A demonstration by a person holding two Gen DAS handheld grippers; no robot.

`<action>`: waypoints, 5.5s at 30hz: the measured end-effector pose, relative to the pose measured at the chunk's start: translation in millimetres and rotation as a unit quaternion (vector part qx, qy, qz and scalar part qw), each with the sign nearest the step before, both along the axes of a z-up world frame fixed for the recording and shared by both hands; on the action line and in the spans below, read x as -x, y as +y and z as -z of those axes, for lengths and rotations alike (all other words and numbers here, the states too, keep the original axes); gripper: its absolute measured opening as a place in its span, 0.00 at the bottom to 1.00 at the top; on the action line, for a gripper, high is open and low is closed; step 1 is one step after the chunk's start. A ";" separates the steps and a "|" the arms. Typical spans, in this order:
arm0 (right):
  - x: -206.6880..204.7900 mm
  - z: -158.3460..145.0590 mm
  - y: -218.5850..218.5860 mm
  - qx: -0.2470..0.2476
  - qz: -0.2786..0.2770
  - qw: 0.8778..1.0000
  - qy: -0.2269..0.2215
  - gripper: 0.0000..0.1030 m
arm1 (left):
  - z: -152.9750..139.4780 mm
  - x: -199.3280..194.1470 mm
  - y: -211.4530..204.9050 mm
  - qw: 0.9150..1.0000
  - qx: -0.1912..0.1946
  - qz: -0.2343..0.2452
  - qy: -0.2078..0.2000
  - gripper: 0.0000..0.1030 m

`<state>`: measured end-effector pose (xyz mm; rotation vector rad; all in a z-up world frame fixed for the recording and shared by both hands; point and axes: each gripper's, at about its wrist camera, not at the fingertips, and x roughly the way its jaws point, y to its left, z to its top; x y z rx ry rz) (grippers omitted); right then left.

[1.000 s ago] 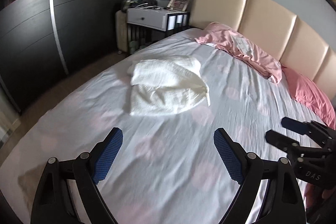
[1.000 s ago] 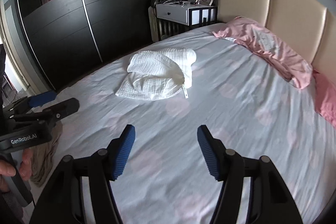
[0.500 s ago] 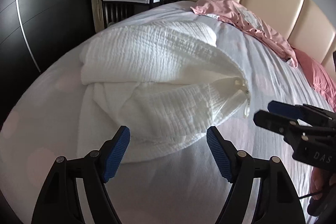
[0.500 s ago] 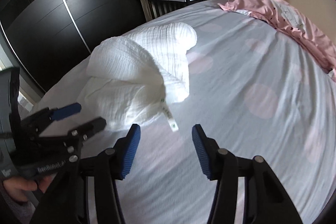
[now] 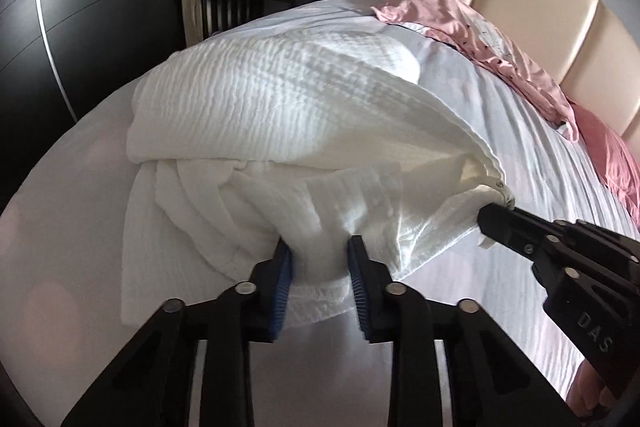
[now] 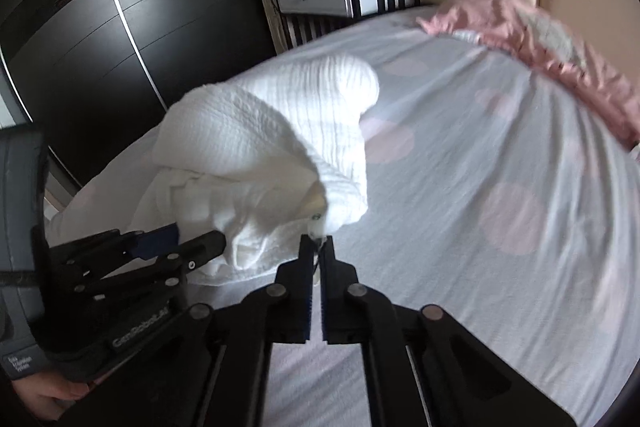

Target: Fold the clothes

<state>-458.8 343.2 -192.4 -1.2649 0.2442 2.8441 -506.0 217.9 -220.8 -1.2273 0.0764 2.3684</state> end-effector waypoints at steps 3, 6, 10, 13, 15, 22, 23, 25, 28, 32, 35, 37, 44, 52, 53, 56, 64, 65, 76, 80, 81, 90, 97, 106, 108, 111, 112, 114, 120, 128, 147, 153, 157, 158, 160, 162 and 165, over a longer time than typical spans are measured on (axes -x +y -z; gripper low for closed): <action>-18.2 -12.7 -0.3 -0.007 0.010 1.000 0.009 0.02 | -17.8 -27.5 4.9 1.000 -0.009 0.021 -0.004 0.17; -56.4 -33.1 6.2 -0.004 0.035 0.999 0.012 0.02 | -37.6 -64.4 11.6 0.999 -0.024 0.046 -0.011 0.15; -107.4 -60.3 15.0 0.000 0.069 0.997 0.015 0.02 | -64.1 -113.4 20.5 0.996 -0.044 0.080 -0.022 0.13; -162.1 -77.4 29.7 0.016 0.103 0.995 0.013 0.02 | -83.9 -150.3 27.2 0.992 -0.059 0.105 -0.029 0.13; -200.3 -89.0 39.6 0.026 0.128 0.991 0.012 0.02 | -95.7 -182.2 36.9 0.989 -0.067 0.131 -0.034 0.13; -342.1 -133.5 60.9 0.035 0.208 0.977 0.032 0.02 | -134.0 -310.2 82.5 0.966 -0.087 0.239 -0.052 0.13; -364.9 -137.9 64.1 0.038 0.221 0.974 0.034 0.02 | -139.4 -328.5 89.1 0.961 -0.090 0.255 -0.055 0.13; -407.8 -144.1 70.7 0.049 0.246 0.967 0.036 0.02 | -150.4 -365.1 102.1 0.952 -0.096 0.285 -0.059 0.11; -472.9 -145.0 83.0 0.068 0.290 0.954 0.038 0.01 | -164.8 -425.9 125.0 0.936 -0.098 0.332 -0.060 0.11; -553.7 -143.0 99.6 0.083 0.336 0.937 0.037 0.00 | -171.3 -491.1 155.3 0.920 -0.086 0.380 -0.051 0.11; -600.4 -131.1 107.5 0.103 0.361 0.926 0.033 0.00 | -178.2 -537.0 164.9 0.910 -0.065 0.407 -0.037 0.11; -623.8 -123.2 108.2 0.110 0.377 0.919 0.035 0.00 | -177.3 -549.6 168.1 0.908 -0.053 0.413 -0.032 0.12; -666.6 -80.3 119.2 0.170 0.421 0.890 0.036 0.06 | -155.9 -554.2 157.1 0.905 0.031 0.425 0.014 0.58; -649.5 -22.0 111.2 0.268 0.380 0.885 -0.019 0.26 | -100.0 -542.9 161.8 0.896 0.128 0.425 0.029 0.68; -643.4 -14.9 109.0 0.280 0.372 0.885 -0.029 0.26 | -92.5 -541.3 163.4 0.895 0.138 0.423 0.028 0.68; -624.4 -3.5 103.5 0.280 0.349 0.893 -0.048 0.29 | -70.1 -536.6 168.3 0.892 0.169 0.419 0.024 0.68; -595.6 34.2 110.2 0.312 0.346 0.881 -0.083 0.37 | -25.0 -513.6 181.9 0.903 0.190 0.385 -0.014 0.68; -592.2 34.2 108.9 0.305 0.341 0.885 -0.083 0.32 | -19.9 -510.3 183.6 0.905 0.191 0.379 -0.020 0.68; -588.3 18.8 99.0 0.243 0.333 0.908 -0.070 0.11 | -38.9 -505.7 185.9 0.919 0.173 0.353 0.040 0.16; -601.2 -7.4 101.3 0.213 0.351 0.910 -0.046 0.10 | -52.5 -508.1 184.9 0.919 0.165 0.349 0.078 0.11; -604.7 -15.1 102.1 0.204 0.356 0.911 -0.040 0.10 | -55.9 -508.7 184.7 0.919 0.163 0.347 0.088 0.10; -635.5 -85.1 109.0 0.119 0.397 0.910 0.019 0.03 | -175.3 -483.8 168.4 0.937 0.071 0.304 0.157 0.06; -671.0 -164.9 127.1 0.032 0.440 0.894 0.079 0.00 | -252.5 -455.0 136.4 0.950 0.013 0.250 0.184 0.06; -642.1 -101.1 122.4 0.127 0.374 0.919 0.001 0.05 | -201.9 -431.3 124.2 0.957 0.064 0.231 0.165 0.06; -631.7 -79.6 116.2 0.143 0.360 0.922 -0.021 0.05 | -179.1 -428.0 124.0 0.956 0.084 0.232 0.158 0.06; -616.9 -53.2 104.3 0.163 0.328 0.929 -0.052 0.09 | -144.1 -421.0 120.9 0.960 0.095 0.230 0.130 0.06; -612.2 -48.0 99.8 0.163 0.316 0.933 -0.057 0.11 | -133.3 -419.1 119.6 0.961 0.096 0.229 0.121 0.06; -602.7 -38.4 91.5 0.162 0.293 0.940 -0.068 0.20 | -110.8 -415.5 116.8 0.964 0.099 0.223 0.104 0.06; -576.6 -20.2 71.0 0.159 0.234 0.955 -0.093 0.33 | -70.1 -400.2 108.1 0.972 0.100 0.209 0.036 0.06; -542.5 -3.4 40.7 0.132 0.161 0.970 -0.127 0.42 | -55.7 -389.7 103.3 0.976 0.087 0.202 -0.005 0.06; -586.1 -73.0 98.9 0.055 0.323 0.944 -0.028 0.03 | -142.3 -399.3 79.9 0.981 0.002 0.179 0.078 0.04; -618.8 -162.3 121.9 -0.020 0.373 0.926 0.050 0.02 | -232.7 -413.6 57.9 0.972 -0.066 0.172 0.145 0.04; -635.9 -230.7 119.1 -0.084 0.387 0.912 0.109 0.01 | -284.1 -430.1 46.0 0.960 -0.109 0.176 0.186 0.04; -641.7 -248.0 116.5 -0.099 0.389 0.907 0.125 0.01 | -294.5 -435.4 43.6 0.957 -0.117 0.177 0.198 0.04; -652.6 -277.9 111.7 -0.122 0.393 0.899 0.148 0.01 | -311.0 -444.3 39.3 0.951 -0.131 0.177 0.215 0.04; -657.6 -299.2 112.5 -0.133 0.396 0.895 0.160 0.01 | -320.3 -449.9 38.9 0.948 -0.134 0.180 0.227 0.04; -655.6 -300.3 123.2 -0.128 0.403 0.894 0.150 0.01 | -314.0 -449.2 51.3 0.949 -0.108 0.192 0.227 0.04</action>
